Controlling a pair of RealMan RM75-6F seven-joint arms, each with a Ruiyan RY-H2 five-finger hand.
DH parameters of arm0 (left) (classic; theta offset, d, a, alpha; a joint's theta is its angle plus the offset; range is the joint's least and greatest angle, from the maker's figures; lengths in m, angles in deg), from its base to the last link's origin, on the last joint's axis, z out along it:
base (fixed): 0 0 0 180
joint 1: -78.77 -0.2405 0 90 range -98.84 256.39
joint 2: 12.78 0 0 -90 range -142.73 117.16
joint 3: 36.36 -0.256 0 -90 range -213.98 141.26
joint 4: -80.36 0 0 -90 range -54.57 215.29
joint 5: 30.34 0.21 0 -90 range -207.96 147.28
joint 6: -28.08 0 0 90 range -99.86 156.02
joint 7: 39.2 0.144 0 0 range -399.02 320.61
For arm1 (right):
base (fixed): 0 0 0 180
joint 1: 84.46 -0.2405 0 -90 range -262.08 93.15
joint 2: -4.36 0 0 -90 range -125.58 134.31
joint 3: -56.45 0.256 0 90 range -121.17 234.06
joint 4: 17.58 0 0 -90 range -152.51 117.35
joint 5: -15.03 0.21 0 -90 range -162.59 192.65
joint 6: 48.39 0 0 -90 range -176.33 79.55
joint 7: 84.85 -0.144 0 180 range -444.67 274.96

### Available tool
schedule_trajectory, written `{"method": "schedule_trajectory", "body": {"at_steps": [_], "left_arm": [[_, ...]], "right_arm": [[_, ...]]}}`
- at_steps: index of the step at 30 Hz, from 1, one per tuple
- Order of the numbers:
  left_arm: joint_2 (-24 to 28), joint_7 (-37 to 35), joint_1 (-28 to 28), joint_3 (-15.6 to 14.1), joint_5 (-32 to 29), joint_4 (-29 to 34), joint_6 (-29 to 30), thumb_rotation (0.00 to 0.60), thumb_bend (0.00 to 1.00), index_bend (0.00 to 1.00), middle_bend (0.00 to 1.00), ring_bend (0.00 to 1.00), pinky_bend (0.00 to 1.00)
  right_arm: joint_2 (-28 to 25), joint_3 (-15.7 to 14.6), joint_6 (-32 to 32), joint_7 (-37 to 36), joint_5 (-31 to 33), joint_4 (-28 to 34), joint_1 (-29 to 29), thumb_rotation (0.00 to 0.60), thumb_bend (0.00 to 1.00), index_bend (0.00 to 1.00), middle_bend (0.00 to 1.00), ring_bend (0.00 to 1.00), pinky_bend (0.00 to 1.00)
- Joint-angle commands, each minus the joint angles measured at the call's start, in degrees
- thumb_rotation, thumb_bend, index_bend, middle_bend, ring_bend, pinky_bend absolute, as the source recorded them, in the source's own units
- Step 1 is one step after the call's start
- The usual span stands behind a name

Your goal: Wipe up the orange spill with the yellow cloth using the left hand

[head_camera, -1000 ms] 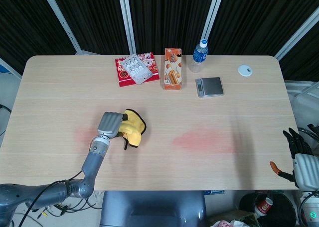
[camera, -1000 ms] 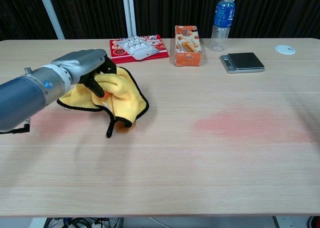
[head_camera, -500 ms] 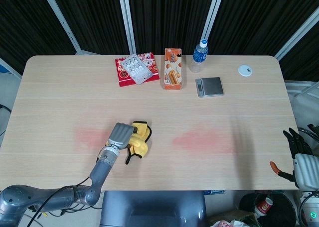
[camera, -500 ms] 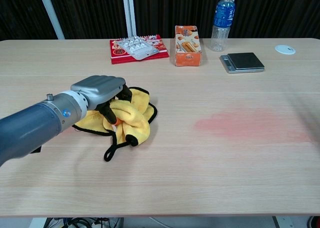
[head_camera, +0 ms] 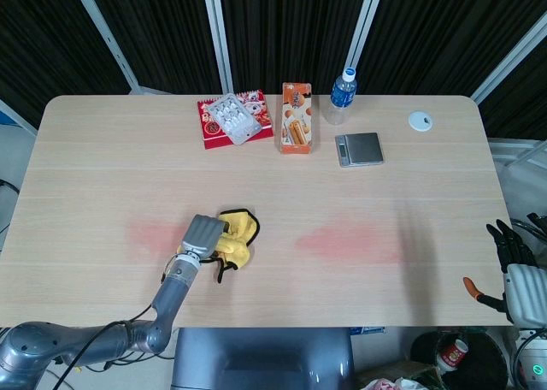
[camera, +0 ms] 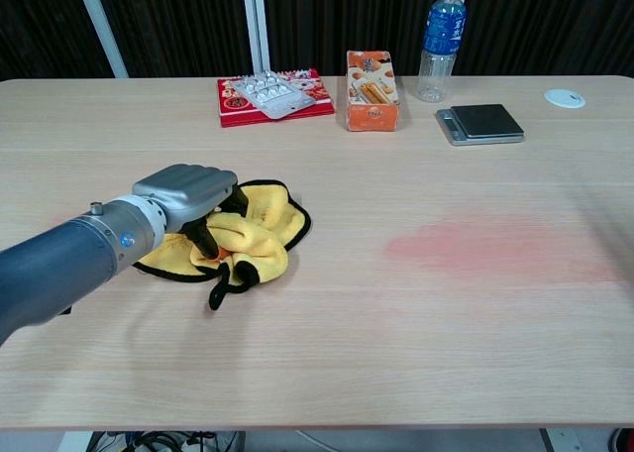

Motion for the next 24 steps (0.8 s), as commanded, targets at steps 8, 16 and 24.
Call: {"method": "schedule_trajectory", "body": {"at_steps": [8, 16, 24], "left_arm": [[3.73, 0.03, -1.03, 2.9, -2.73, -1.88, 0.21, 0.6, 0.47, 0.73, 0.72, 0.64, 0.69], [4.3, -1.06, -0.91, 5.58, -5.07, -2.55, -0.7, 0.6, 0.47, 0.74, 0.72, 0.64, 0.69], [0.75, 0.01, 0.62, 5.32, -4.34, -2.68, -1.38, 0.6, 0.47, 0.74, 0.72, 0.64, 0.69]], "right_arm": [[-0.01, -0.04, -0.06, 0.02, -0.04, 0.1, 0.01, 0.6, 0.17, 0.0, 0.0, 0.0, 0.13], [0.02, 0.03, -0.05, 0.15, 0.05, 0.08, -0.01, 0.6, 0.17, 0.0, 0.0, 0.0, 0.13], [-0.05, 0.1, -0.13, -0.1, 0.2, 0.12, -0.01, 0.6, 0.17, 0.0, 0.0, 0.0, 0.13]]}}
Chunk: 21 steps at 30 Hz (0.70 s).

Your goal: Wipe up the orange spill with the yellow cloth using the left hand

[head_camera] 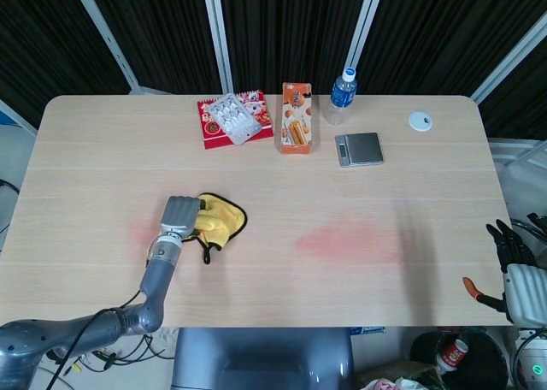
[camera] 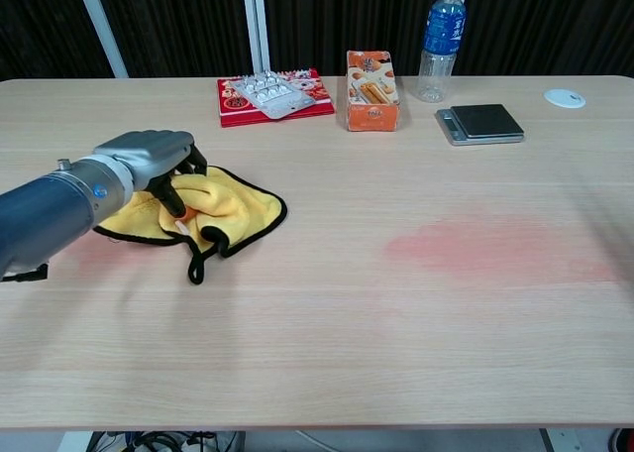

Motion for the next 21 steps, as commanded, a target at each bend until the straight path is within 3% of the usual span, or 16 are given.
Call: {"method": "schedule_trajectory", "body": {"at_steps": [1, 21], "left_arm": [[-1.7, 0.69, 0.8, -0.45, 0.73, 0.0, -0.3, 0.6, 0.47, 0.73, 0.72, 0.64, 0.69], [-9.56, 2.81, 2.72, -2.28, 3.88, 3.78, 0.16, 0.6, 0.47, 0.74, 0.72, 0.64, 0.69]], "right_arm": [[-0.01, 0.03, 0.01, -0.03, 0.02, -0.01, 0.0, 0.6, 0.17, 0.0, 0.0, 0.0, 0.13], [-0.03, -0.02, 0.11, -0.26, -0.14, -0.03, 0.09, 0.6, 0.17, 0.0, 0.0, 0.0, 0.13]]}}
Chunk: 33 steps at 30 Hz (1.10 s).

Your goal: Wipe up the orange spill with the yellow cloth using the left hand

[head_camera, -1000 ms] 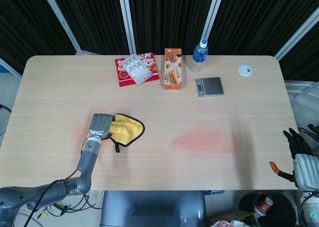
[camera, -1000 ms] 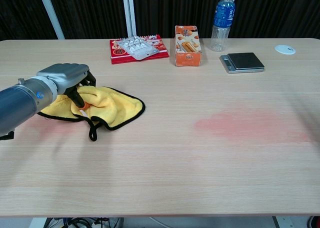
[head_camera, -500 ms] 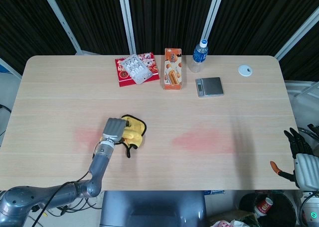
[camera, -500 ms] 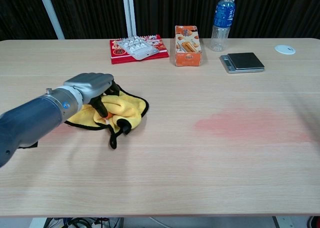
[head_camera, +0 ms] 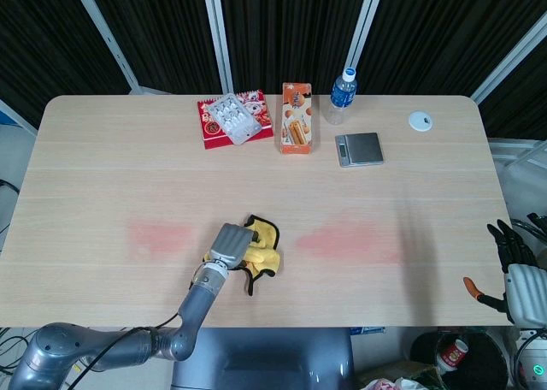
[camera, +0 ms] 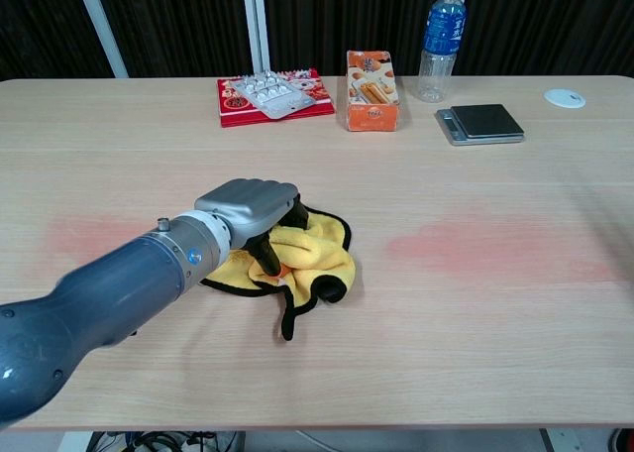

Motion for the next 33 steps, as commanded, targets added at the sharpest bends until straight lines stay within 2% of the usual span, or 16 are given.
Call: {"method": "schedule_trajectory", "body": {"at_steps": [1, 9, 15, 27, 33], "left_arm": [[-0.59, 0.36, 0.11, -0.17, 0.09, -0.42, -0.11, 0.6, 0.47, 0.74, 0.72, 0.64, 0.69], [-1.52, 0.83, 1.02, 1.42, 0.06, -4.51, -0.36, 0.6, 0.47, 0.74, 0.72, 0.64, 0.69], [-0.08, 0.05, 0.97, 3.52, -0.93, -7.4, -0.65, 0.6, 0.47, 0.74, 0.72, 0.64, 0.69], [7.05, -2.27, -2.0, 4.35, -0.88, -9.47, 0.08, 0.6, 0.47, 0.74, 0.72, 0.64, 0.69], [11.59, -4.56, -3.71, 6.23, -1.51, -9.12, 1.15, 0.6, 0.47, 0.74, 0.72, 0.64, 0.69]], "right_arm": [[0.02, -0.01, -0.01, 0.04, -0.02, 0.01, -0.01, 0.6, 0.17, 0.0, 0.0, 0.0, 0.13], [-0.02, 0.02, 0.07, -0.05, 0.0, -0.09, 0.05, 0.6, 0.17, 0.0, 0.0, 0.0, 0.13], [0.06, -0.05, 0.03, 0.31, -0.14, -0.19, 0.0, 0.6, 0.17, 0.0, 0.0, 0.0, 0.13], [0.05, -0.1, 0.12, 0.62, -0.24, -0.03, 0.04, 0.6, 0.17, 0.0, 0.0, 0.0, 0.13], [0.07, -0.12, 0.07, 0.7, -0.26, 0.01, 0.02, 0.6, 0.17, 0.0, 0.0, 0.0, 0.13]]}}
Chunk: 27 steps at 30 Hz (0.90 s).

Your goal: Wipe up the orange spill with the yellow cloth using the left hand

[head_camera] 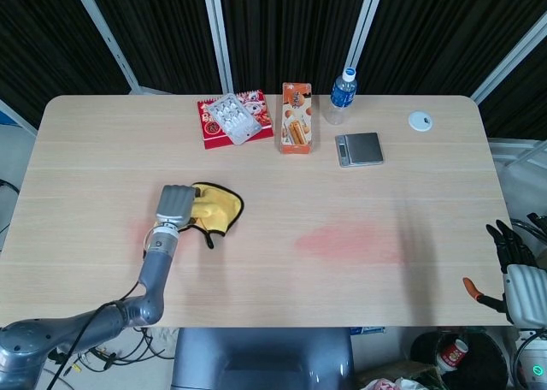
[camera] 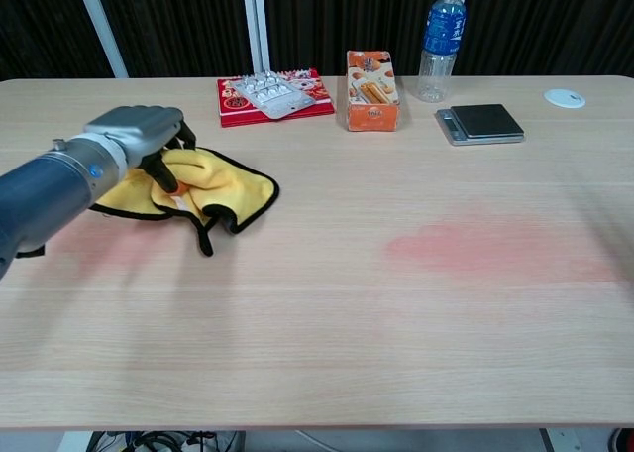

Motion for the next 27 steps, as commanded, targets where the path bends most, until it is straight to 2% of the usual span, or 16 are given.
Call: {"method": "schedule_trajectory", "body": {"at_steps": [1, 5, 10, 19, 27], "left_arm": [[2.64, -1.58, -1.08, 1.28, -0.51, 0.59, 0.41, 0.6, 0.47, 0.74, 0.72, 0.64, 0.69], [4.27, -2.6, -1.88, 1.41, -0.73, 1.89, 0.06, 0.6, 0.47, 0.74, 0.72, 0.64, 0.69], [4.82, -3.24, -2.97, -0.48, 0.24, 4.41, -0.5, 0.6, 0.47, 0.74, 0.72, 0.64, 0.69], [2.47, -2.79, -3.04, -4.78, 4.04, 9.04, -1.34, 0.6, 0.47, 0.74, 0.72, 0.64, 0.69], [-1.08, -1.9, -2.99, -6.81, 5.14, 10.03, -1.37, 0.6, 0.47, 0.73, 0.72, 0.64, 0.69]], "right_arm": [[0.0, -0.02, -0.04, 0.09, -0.01, 0.02, -0.02, 0.6, 0.17, 0.0, 0.0, 0.0, 0.13], [0.02, 0.0, -0.03, 0.18, 0.01, 0.04, -0.03, 0.6, 0.17, 0.0, 0.0, 0.0, 0.13], [0.03, 0.06, -0.12, 0.15, 0.13, -0.04, -0.07, 0.6, 0.17, 0.0, 0.0, 0.0, 0.13], [0.06, 0.07, 0.03, 0.13, 0.04, -0.07, -0.03, 0.6, 0.17, 0.0, 0.0, 0.0, 0.13], [0.07, 0.1, 0.14, 0.07, 0.01, -0.12, 0.0, 0.6, 0.17, 0.0, 0.0, 0.0, 0.13]]}}
